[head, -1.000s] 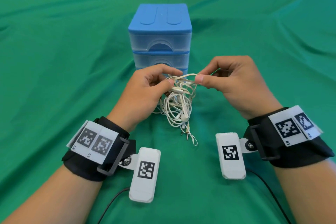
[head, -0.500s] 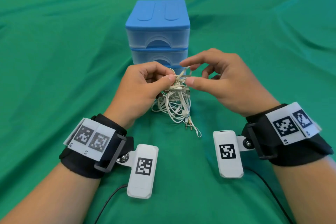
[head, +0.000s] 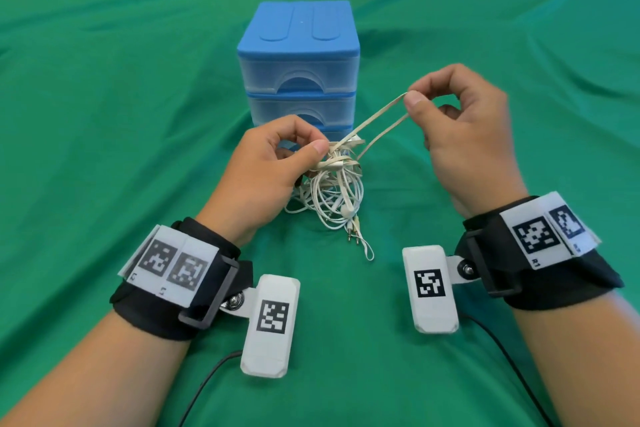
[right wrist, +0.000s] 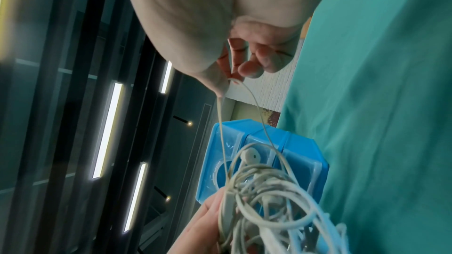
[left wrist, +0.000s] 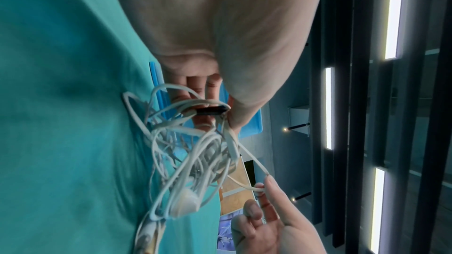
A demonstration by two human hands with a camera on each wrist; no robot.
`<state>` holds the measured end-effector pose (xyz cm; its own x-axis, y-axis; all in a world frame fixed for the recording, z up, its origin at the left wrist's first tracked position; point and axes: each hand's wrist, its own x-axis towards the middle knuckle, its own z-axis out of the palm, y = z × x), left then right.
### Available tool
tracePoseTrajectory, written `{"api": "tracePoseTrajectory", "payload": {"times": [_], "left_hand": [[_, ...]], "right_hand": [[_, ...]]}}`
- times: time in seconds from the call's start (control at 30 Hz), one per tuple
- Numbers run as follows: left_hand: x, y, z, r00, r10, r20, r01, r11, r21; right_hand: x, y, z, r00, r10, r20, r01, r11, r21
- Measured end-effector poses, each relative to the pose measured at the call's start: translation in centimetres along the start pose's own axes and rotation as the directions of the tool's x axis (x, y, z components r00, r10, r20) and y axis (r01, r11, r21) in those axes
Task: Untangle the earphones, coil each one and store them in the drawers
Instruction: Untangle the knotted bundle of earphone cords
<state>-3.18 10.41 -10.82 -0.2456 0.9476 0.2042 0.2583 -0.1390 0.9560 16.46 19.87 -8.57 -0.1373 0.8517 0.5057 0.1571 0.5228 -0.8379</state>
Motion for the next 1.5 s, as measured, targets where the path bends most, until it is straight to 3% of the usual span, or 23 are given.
{"api": "tracePoseTrajectory", "payload": {"times": [0.23, 0.33, 0.5, 0.67, 0.97, 1.1, 1.2, 1.4, 1.5], "left_hand": [[-0.3, 0.4, 0.2, 0.995, -0.01, 0.097, 0.015, 0.999, -0.051], [-0.3, 0.4, 0.2, 0.996, 0.0, 0.093, 0.006, 0.998, -0.065], [-0.3, 0.4, 0.2, 0.999, 0.015, 0.049, -0.012, 0.999, -0.052], [-0.2, 0.3, 0.1, 0.999, 0.04, 0.031, -0.038, 0.997, -0.065], [-0.1, 0.1, 0.2, 0.998, 0.063, -0.019, -0.065, 0.995, -0.071], [-0.2, 0.3, 0.3, 0.997, 0.061, -0.041, -0.065, 0.992, -0.11], [-0.2, 0.3, 0.2, 0.997, 0.059, -0.044, -0.064, 0.992, -0.11], [-0.3, 0.3, 0.1, 0.995, 0.099, 0.004, -0.099, 0.994, -0.051], [-0.3, 0.4, 0.2, 0.994, 0.108, 0.013, -0.107, 0.993, -0.058]], "right_hand": [[0.2, -0.1, 0.1, 0.996, 0.079, -0.034, -0.076, 0.993, 0.088], [0.2, -0.2, -0.3, 0.992, 0.124, 0.036, -0.126, 0.99, 0.07], [-0.3, -1.3, -0.5, 0.973, -0.066, 0.223, 0.047, 0.995, 0.088], [-1.3, -2.0, -0.2, 0.88, -0.119, 0.459, 0.118, 0.993, 0.032], [-1.7, -1.5, 0.2, 0.726, 0.09, 0.681, -0.05, 0.996, -0.079], [-1.4, -0.8, 0.4, 0.757, 0.111, 0.644, -0.039, 0.991, -0.125], [-1.4, -0.9, 0.4, 0.784, 0.084, 0.615, -0.055, 0.996, -0.066], [-1.6, -1.8, 0.4, 0.754, 0.02, 0.657, -0.109, 0.989, 0.096], [-1.7, -1.7, 0.5, 0.813, -0.022, 0.582, -0.085, 0.984, 0.155]]}}
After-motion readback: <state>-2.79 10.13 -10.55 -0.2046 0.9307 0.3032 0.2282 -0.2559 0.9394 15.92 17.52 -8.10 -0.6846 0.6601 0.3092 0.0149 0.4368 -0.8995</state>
